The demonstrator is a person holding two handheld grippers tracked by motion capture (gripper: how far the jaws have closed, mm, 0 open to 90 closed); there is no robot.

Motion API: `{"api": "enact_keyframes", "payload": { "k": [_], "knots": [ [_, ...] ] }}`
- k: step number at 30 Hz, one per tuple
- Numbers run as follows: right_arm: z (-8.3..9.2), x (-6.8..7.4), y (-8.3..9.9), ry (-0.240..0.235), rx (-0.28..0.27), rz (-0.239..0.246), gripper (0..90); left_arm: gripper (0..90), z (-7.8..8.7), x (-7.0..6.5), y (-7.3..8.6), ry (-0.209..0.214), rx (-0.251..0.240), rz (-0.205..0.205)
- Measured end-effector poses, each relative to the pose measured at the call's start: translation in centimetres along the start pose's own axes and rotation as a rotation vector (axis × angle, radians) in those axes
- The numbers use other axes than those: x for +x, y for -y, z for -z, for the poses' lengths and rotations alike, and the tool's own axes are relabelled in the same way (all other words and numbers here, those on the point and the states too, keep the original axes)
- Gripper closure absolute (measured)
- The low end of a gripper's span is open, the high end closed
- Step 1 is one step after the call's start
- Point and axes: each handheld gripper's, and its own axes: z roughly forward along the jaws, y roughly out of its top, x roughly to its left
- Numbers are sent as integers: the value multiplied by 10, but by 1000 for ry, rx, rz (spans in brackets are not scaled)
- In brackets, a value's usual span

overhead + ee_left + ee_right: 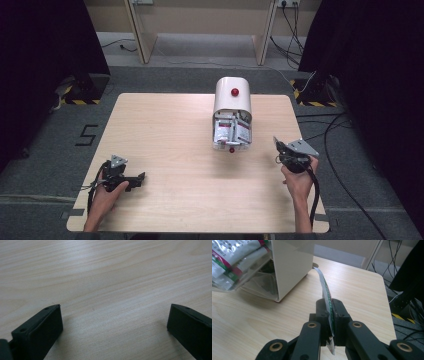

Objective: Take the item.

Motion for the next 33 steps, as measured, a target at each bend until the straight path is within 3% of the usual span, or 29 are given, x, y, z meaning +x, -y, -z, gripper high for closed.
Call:
{"api": "enact_keyframes", "payload": {
  "k": [33],
  "knots": [
    [-23, -4, 12, 7, 48, 4, 857, 0, 0, 0, 0, 0, 0, 0]
  ]
}}
